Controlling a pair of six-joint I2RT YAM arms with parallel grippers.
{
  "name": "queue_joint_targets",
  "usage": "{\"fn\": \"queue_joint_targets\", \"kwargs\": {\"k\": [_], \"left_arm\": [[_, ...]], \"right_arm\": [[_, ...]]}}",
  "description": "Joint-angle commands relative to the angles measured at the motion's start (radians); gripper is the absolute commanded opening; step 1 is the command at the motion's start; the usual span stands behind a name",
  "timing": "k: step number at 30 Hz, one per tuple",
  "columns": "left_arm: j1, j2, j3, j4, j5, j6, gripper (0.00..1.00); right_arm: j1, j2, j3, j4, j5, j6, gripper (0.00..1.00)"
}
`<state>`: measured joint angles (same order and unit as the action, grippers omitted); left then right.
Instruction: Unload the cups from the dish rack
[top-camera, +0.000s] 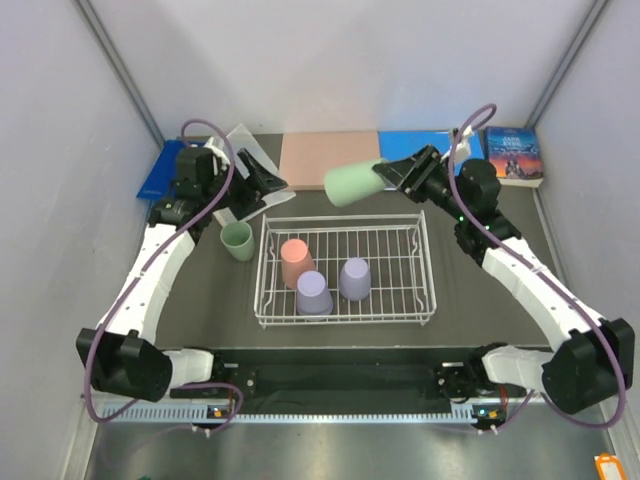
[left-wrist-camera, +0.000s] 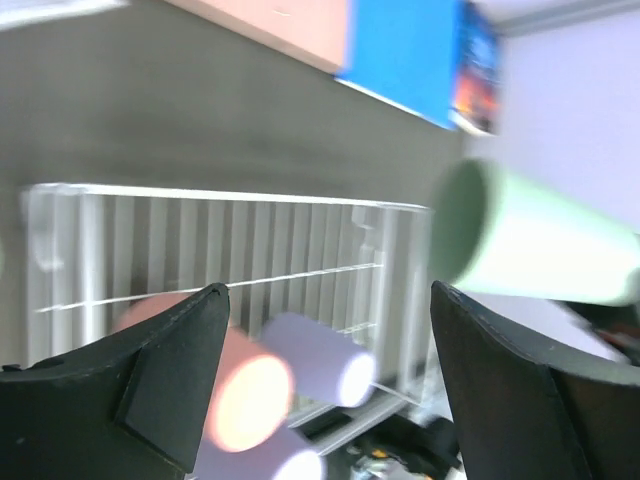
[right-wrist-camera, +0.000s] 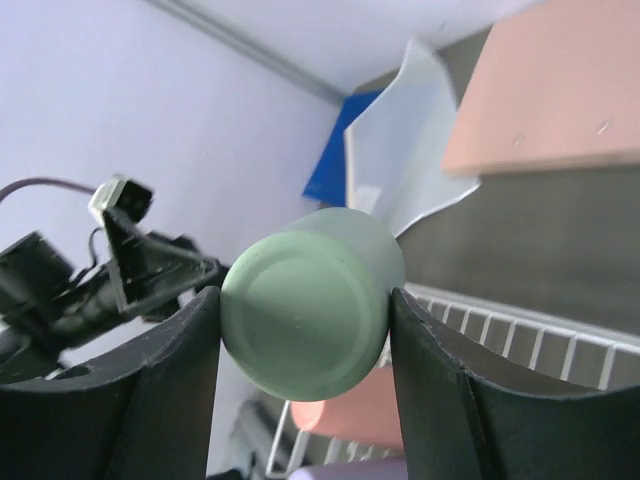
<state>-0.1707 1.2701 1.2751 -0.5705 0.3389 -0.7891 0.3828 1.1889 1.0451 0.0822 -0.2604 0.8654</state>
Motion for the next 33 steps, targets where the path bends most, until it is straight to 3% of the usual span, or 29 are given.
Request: {"fn": "queue_joint_targets", "kwargs": {"k": [1,4,7,8,12,17,23,33], "left_arm": [[0.016,-0.023,-0.085,0.355,0.289,-0.212,0.86],[0.016,-0.025,-0.138,0.464,0.342,-0.321,0.85],[0.016,-0.032,-0.212,0.660,0.388,-0.465,0.83],[0.016,-0.034,-0.258,0.804,0.420,-0.510,0.82],[0.016,-0.044,-0.347,0.991,0.430,-0.639,0.81],[0.016,-0.086,-0.359,0.999,0.411,-0.609,0.81],[0.016,-0.110,-0.243,0.650,0.301,-0.392,0.86],[0.001,-0.118,-0.327,0.899,0.354,-0.521,0.85]], "right_arm": [[-0.035,0.020,-0.118,0.447,-0.273,0.294,0.00],[-0.036,0.034,-0.138,0.525,-0.289,0.337,0.00],[-0.036,0.055,-0.161,0.625,-0.303,0.397,0.00],[-0.035,0.069,-0.166,0.664,-0.304,0.411,0.00],[-0.025,0.104,-0.165,0.703,-0.315,0.439,0.00],[-0.015,0.118,-0.154,0.686,-0.312,0.423,0.00],[-0.015,0.121,-0.163,0.683,-0.303,0.409,0.00],[0.027,0.227,-0.111,0.748,-0.323,0.432,0.00]]}}
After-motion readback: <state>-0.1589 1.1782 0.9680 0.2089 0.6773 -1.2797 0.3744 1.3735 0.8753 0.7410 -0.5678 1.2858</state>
